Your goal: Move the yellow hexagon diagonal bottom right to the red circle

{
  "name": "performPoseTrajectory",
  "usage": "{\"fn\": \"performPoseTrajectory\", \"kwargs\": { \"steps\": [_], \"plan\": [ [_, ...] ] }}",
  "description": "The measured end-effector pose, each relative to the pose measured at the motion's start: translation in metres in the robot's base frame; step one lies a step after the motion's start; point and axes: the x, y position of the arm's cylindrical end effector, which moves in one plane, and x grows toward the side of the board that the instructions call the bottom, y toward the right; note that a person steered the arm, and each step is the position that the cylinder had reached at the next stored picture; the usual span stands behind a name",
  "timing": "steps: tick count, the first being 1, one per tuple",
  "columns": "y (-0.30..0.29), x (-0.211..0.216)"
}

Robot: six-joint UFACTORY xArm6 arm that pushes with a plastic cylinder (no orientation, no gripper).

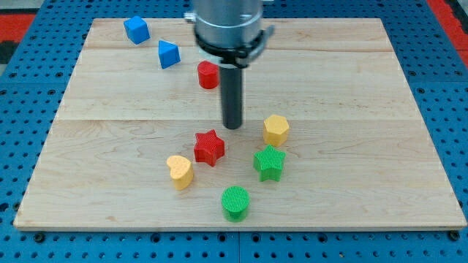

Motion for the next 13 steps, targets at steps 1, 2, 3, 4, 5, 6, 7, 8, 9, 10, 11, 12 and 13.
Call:
{"fn": "performPoseTrajectory", "kwargs": {
  "steps": [1, 2, 3, 4, 5, 6, 7, 8, 9, 10, 11, 12, 13],
  "plan": [
    [0.0, 0.039],
    [0.057, 0.042],
    [0.082, 0.037],
    [0.065, 0.031],
    [0.019, 0.007],
    [0.001, 0.004],
    [0.035, 0.029],
    [0.084, 0.028],
    [0.079, 0.008],
    [0.066, -0.018],
    [0.074, 0.004],
    [0.05, -0.002],
    [0.009, -0.017]
  ]
}}
